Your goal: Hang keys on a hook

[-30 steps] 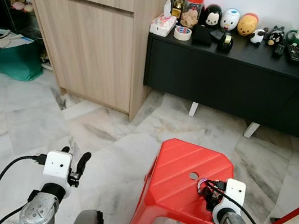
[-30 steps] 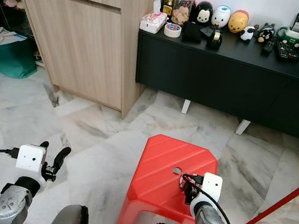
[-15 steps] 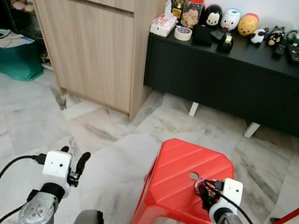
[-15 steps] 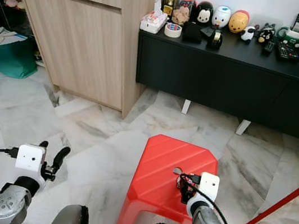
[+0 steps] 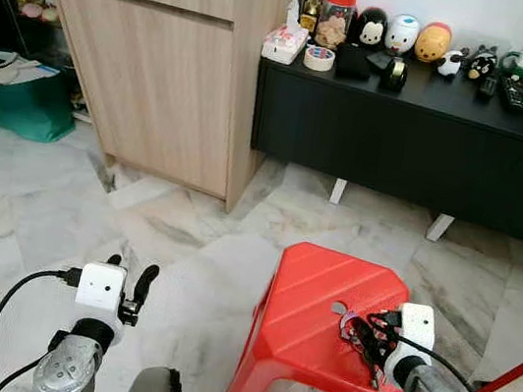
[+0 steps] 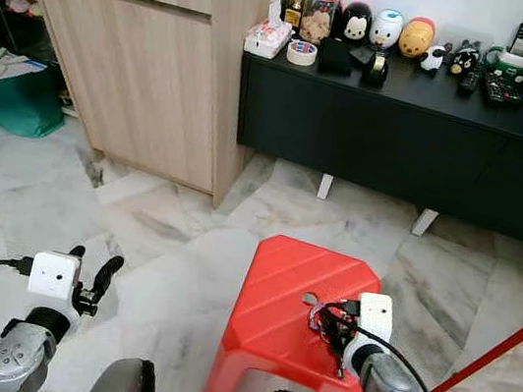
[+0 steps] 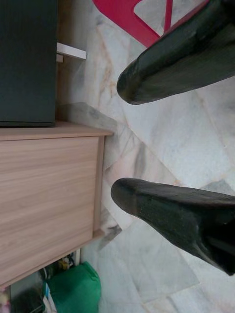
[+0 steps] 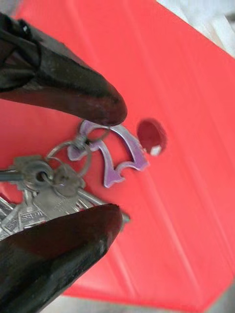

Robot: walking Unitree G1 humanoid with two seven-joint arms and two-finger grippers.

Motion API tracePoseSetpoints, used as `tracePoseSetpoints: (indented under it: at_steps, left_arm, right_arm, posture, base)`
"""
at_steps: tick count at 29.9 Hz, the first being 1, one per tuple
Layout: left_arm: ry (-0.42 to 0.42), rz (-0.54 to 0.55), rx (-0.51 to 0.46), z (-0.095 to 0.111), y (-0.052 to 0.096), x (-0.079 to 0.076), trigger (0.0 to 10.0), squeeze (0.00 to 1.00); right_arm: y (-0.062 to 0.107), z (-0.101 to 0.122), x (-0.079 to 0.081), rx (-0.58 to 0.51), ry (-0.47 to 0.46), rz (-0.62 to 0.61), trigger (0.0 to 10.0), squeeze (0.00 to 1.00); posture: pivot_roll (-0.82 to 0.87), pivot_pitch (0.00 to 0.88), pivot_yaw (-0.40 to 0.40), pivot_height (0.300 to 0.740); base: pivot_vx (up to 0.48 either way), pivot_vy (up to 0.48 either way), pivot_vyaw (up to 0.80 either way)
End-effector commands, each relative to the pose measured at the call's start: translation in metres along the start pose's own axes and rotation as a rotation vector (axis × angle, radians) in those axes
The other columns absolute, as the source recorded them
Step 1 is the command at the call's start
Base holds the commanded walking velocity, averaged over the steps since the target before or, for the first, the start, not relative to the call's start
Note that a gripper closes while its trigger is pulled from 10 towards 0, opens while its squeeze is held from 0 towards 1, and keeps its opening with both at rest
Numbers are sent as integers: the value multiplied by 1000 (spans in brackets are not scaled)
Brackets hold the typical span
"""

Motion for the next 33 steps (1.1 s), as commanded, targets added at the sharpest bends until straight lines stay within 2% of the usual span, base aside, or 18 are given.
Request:
tracePoseSetpoints:
  at_steps: [1, 8, 18, 23, 24, 25, 26, 27, 30, 31, 32, 33]
  left_arm:
    - [-25, -10, 0, 1, -1, 1, 10000, 0]
    - [-28, -8, 0, 1, -1, 2, 10000, 0]
    - [-35, -5, 1, 1, -1, 5, 10000, 0]
    - [-36, -6, 3, 1, -1, 5, 10000, 0]
    - [-37, -6, 4, 1, 0, 5, 10000, 0]
    - [-36, -7, 4, 1, 0, 5, 10000, 0]
    - [-36, -7, 4, 1, 0, 5, 10000, 0]
    - [-36, -8, 4, 1, 0, 5, 10000, 0]
    - [-36, -9, 5, 1, 0, 5, 10000, 0]
    - [-37, -10, 5, 0, 0, 6, 10000, 0]
    - [-37, -10, 6, 0, 0, 6, 10000, 0]
    - [-38, -11, 6, 0, 0, 6, 10000, 0]
  right_arm:
    - [3, 0, -6, 37, 35, 16, 10000, 0]
    - [8, 3, -18, 56, 19, -2, 10000, 0]
    - [7, 1, -10, 70, 9, 107, 10000, 0]
    - [8, -3, -9, 88, 24, 118, 9765, 0]
    - [9, -5, -10, 96, 30, 111, 9255, 0]
    - [9, -6, -10, 103, 31, 107, 7373, 0]
    - [9, -7, -10, 108, 33, 105, 7373, 0]
    - [9, -8, -10, 111, 34, 103, 0, 0]
    - [8, -8, -8, 107, 32, 113, 0, 0]
    - [8, -8, -8, 110, 38, 107, 4510, 0]
    - [8, -9, -8, 110, 38, 105, 10000, 0]
    - [8, -9, -8, 111, 37, 103, 10000, 0]
  posture:
    - [84, 46, -4, 595]
    - [91, 46, -1, 595]
    - [100, 45, 3, 595]
    - [102, 44, 3, 595]
    - [101, 44, 4, 595]
    - [101, 44, 4, 595]
    - [101, 44, 5, 595]
    - [102, 43, 5, 595]
    - [104, 42, 7, 595]
    - [105, 41, 9, 595]
    - [105, 41, 9, 595]
    - [105, 41, 9, 595]
  base:
    - [0, 0, 0]
    - [0, 0, 0]
    - [0, 0, 0]
    - [0, 0, 0]
    - [0, 0, 0]
    - [0, 0, 0]
    - [0, 0, 0]
    - [0, 0, 0]
    - [0, 0, 0]
    - [0, 0, 0]
    - [0, 0, 0]
    - [0, 0, 0]
Point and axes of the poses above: a point about 5 cm out from each wrist's last joint towards the gripper, its own y axis pointing back from the gripper into the wrist, its own z axis along the axis of the wrist's last joint, x = y × z, the point moved 2 cm from there along -y, pointing out of the wrist towards the gripper
